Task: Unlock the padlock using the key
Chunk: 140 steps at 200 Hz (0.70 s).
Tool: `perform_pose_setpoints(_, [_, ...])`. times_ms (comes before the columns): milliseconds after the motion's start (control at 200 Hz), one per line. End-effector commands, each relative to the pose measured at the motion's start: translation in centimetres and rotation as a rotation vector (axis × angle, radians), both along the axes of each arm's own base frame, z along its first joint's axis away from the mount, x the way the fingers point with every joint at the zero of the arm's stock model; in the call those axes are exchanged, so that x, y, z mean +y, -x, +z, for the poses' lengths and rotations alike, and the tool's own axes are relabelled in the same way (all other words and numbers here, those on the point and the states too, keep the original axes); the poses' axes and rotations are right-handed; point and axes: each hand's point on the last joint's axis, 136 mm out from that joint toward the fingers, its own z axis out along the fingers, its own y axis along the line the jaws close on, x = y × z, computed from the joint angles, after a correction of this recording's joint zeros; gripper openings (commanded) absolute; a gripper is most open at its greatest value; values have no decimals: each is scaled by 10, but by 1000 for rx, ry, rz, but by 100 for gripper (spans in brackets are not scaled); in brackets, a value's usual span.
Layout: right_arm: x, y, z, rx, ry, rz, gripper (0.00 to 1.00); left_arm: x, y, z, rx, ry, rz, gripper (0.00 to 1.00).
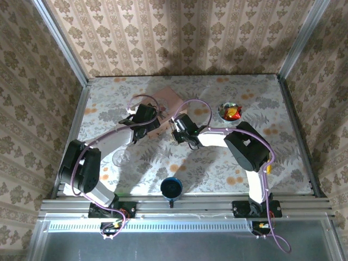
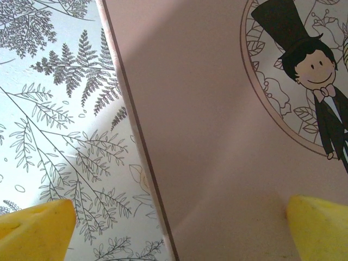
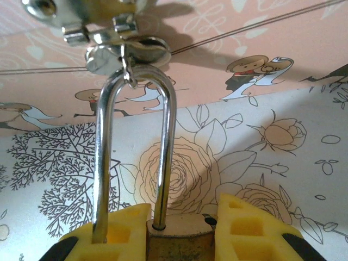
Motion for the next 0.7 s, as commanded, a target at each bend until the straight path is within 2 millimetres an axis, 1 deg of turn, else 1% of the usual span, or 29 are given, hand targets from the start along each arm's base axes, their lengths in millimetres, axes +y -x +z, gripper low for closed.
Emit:
perform_pose_setpoints(0, [-18,7,-4,70,-37,-45,3,1,10,-2,25,14,-8,100])
perform_pose_setpoints(75, [-20,6,-1,71,-48,-48,3,0,10,-2,24,15,-9,100])
perform_pose_setpoints(230, [-18,2,7,64,-68,-40,3,-3,10,-1,20,24,-16,100])
perform_pose_setpoints(390, [-15,-2,13,88,-108,-75,3,-12,12,-4,26,38,-34,100])
perform_pose_setpoints(545, [-13,-2,13,140,-152,-129,3,-24,19,-14,56,44,-58,100])
perform_pose_setpoints(695, [-16,1,15,175,-185,-182,3,-29,27,-24,88,64,-62,99])
